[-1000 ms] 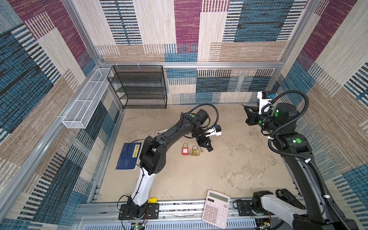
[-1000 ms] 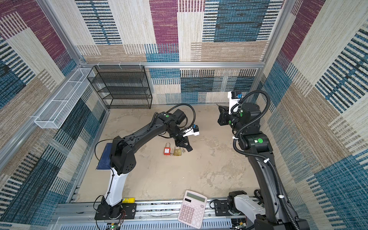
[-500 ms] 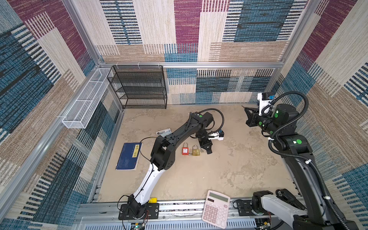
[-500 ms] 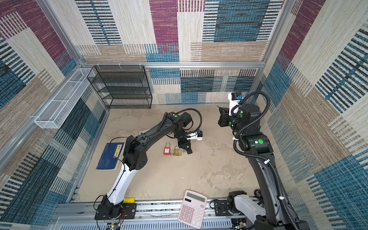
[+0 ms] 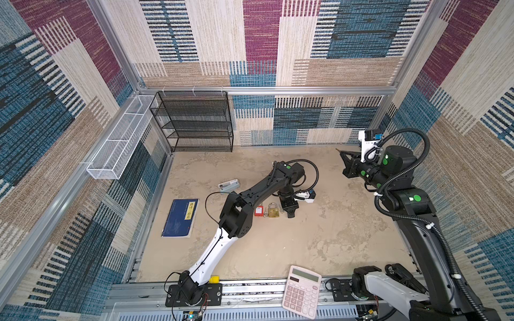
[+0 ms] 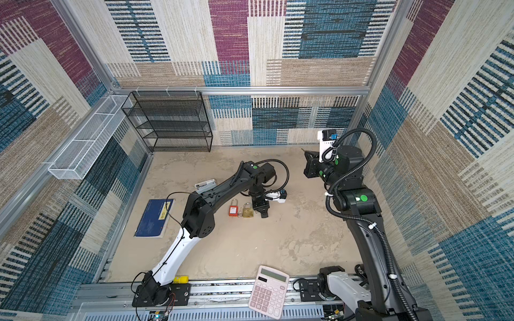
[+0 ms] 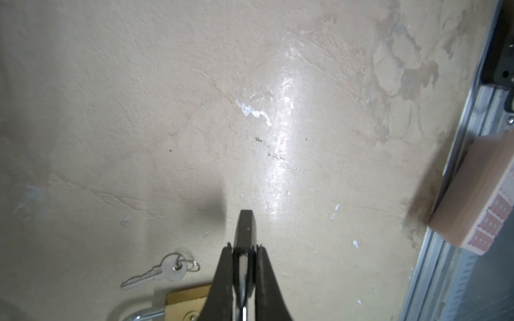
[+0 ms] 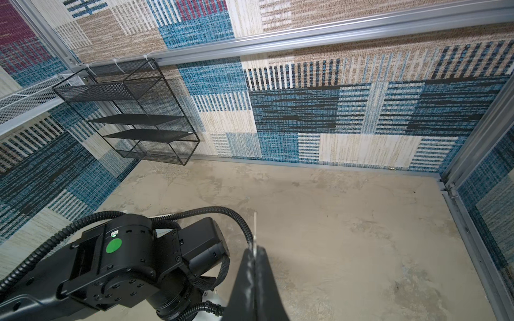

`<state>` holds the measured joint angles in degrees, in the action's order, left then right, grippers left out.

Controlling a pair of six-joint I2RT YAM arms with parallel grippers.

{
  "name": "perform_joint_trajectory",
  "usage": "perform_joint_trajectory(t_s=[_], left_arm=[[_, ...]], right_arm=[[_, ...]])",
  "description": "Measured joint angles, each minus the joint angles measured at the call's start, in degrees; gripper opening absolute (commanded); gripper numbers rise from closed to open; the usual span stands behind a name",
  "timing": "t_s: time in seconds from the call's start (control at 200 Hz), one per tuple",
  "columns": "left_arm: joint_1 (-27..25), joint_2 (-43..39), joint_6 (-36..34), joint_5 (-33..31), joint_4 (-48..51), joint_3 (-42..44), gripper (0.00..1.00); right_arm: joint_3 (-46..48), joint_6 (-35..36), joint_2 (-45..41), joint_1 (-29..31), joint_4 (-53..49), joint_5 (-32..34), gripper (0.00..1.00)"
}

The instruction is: Lock with the key

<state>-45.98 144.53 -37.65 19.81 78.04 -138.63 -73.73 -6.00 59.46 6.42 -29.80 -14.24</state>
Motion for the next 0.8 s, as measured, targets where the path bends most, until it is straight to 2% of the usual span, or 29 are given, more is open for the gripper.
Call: perform_joint_trajectory(t_s=[0.761,0.801], left_arm=[[-0.15,5.09,-1.77,-3.96,1.01,-5.31,0.00],[-0.17,5.27,-1.77,-4.00,1.20,-5.66,0.06]], right_arm=[[0.26,-0.20,-0.11,0.00,-0.02,-1.27,0.00],[0.26,-0.20,-0.09,0.00,-0.04,-1.40,0.00]])
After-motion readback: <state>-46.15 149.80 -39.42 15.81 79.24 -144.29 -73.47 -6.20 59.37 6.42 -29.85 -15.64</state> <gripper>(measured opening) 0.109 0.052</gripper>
